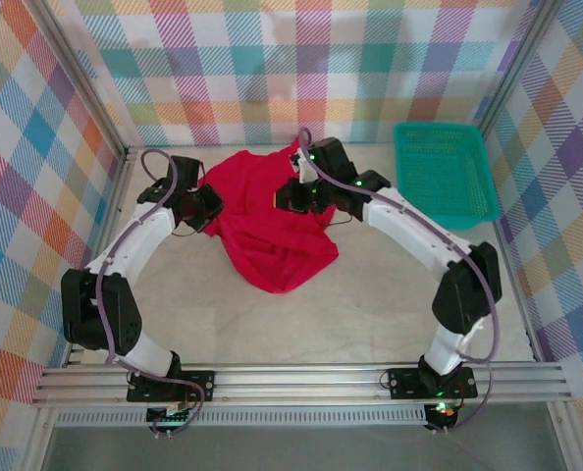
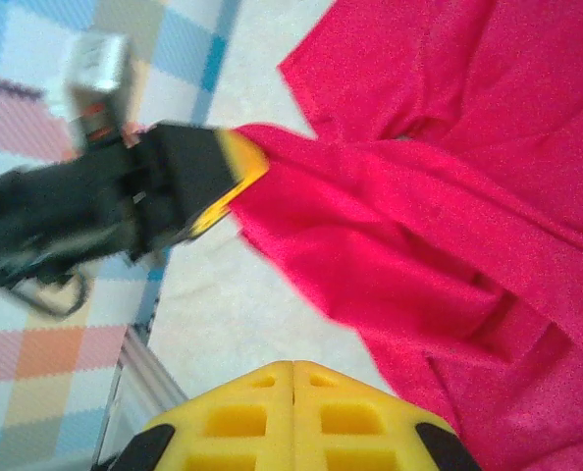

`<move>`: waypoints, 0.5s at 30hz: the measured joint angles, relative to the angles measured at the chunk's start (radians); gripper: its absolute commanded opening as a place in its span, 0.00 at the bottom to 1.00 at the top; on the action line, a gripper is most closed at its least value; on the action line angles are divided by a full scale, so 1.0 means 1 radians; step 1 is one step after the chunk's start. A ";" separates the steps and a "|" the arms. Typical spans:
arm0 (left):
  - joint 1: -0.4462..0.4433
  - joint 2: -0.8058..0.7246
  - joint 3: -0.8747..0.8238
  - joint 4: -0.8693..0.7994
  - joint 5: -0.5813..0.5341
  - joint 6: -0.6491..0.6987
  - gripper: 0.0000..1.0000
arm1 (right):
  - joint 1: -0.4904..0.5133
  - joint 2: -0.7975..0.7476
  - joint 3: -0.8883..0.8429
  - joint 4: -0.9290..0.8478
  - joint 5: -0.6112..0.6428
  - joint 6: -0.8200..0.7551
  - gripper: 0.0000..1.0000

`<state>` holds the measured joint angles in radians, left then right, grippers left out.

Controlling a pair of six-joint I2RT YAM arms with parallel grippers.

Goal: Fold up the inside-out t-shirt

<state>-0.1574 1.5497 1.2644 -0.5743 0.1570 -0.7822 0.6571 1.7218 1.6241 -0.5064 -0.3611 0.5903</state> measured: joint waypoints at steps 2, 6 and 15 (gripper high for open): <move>0.018 0.000 -0.005 0.003 0.011 0.006 0.00 | 0.002 -0.029 0.010 -0.030 -0.011 -0.022 0.01; 0.031 -0.013 -0.049 0.030 0.042 0.000 0.00 | 0.004 -0.041 0.001 -0.024 -0.016 -0.029 0.07; 0.012 -0.140 -0.056 0.035 0.105 -0.044 0.00 | 0.112 0.177 -0.141 0.159 0.004 0.066 0.13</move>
<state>-0.1455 1.4101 1.2079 -0.5396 0.2619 -0.8265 0.7692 1.8992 1.4834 -0.3477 -0.3569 0.6563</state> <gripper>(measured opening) 0.064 0.128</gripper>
